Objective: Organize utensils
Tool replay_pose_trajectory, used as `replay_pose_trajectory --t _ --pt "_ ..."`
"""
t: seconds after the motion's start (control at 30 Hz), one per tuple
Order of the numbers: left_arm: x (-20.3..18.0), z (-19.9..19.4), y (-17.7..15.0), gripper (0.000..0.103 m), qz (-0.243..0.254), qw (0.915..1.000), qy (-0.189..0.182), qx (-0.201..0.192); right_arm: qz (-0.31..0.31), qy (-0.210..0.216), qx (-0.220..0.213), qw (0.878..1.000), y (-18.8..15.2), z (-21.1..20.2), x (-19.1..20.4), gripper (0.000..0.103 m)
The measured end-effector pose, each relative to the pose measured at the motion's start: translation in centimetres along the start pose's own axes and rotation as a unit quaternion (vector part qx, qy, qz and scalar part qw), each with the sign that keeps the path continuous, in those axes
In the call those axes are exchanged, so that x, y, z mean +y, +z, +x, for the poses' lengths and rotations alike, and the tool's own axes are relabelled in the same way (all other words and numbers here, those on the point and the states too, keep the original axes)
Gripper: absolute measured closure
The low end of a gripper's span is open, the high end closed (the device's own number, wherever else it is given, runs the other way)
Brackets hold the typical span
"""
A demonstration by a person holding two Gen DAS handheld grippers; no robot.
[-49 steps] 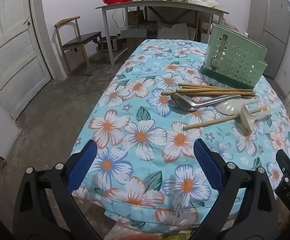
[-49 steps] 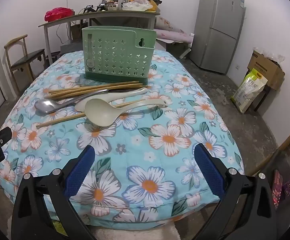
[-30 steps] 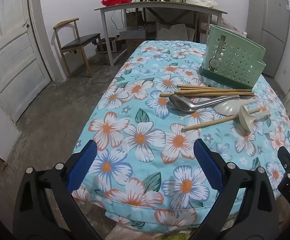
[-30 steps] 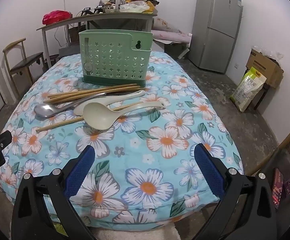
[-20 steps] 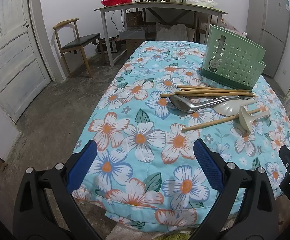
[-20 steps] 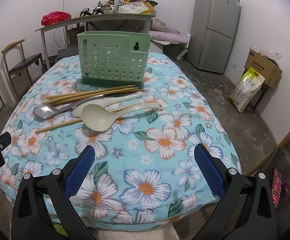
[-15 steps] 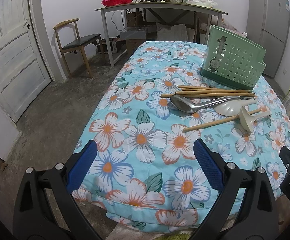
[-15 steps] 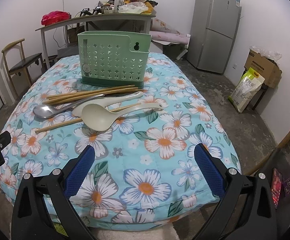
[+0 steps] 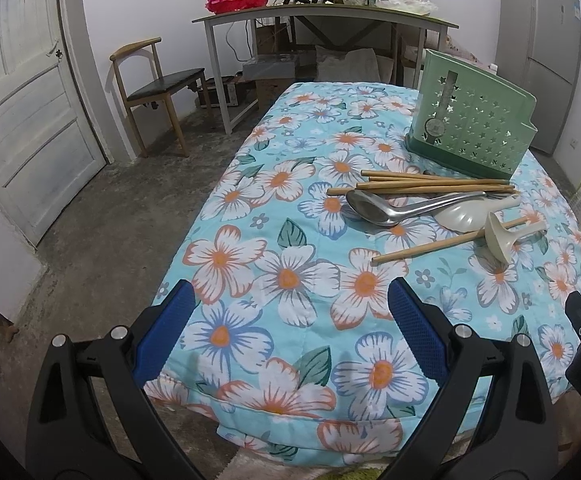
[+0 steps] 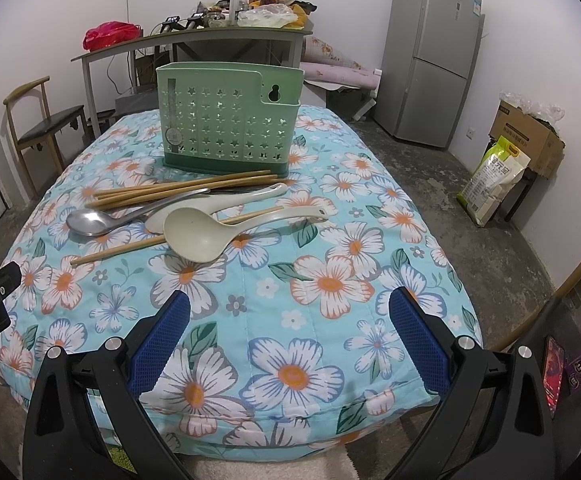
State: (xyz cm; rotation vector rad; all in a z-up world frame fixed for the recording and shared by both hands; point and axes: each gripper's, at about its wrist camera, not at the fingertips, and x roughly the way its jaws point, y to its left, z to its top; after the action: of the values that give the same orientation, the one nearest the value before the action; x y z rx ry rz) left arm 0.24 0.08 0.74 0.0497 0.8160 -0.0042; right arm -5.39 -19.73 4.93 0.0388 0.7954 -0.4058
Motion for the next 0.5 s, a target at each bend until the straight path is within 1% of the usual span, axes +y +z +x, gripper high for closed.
replay_pose_trajectory --t 0.17,0.37,0.5 --pt "0.1 0.1 0.0 0.010 0.000 1.0000 0.002 -0.001 0.000 0.000 0.000 1.000 0.0 0.0 0.0 0.006" --pt "1.1 0.2 -0.1 0.010 0.002 1.0000 0.009 -0.004 -0.001 0.000 -0.001 1.000 0.0 -0.1 0.0 0.006" --pt "0.9 0.2 -0.2 0.010 0.003 0.9999 0.012 -0.006 -0.001 0.000 -0.002 1.000 0.0 -0.1 0.0 0.006"
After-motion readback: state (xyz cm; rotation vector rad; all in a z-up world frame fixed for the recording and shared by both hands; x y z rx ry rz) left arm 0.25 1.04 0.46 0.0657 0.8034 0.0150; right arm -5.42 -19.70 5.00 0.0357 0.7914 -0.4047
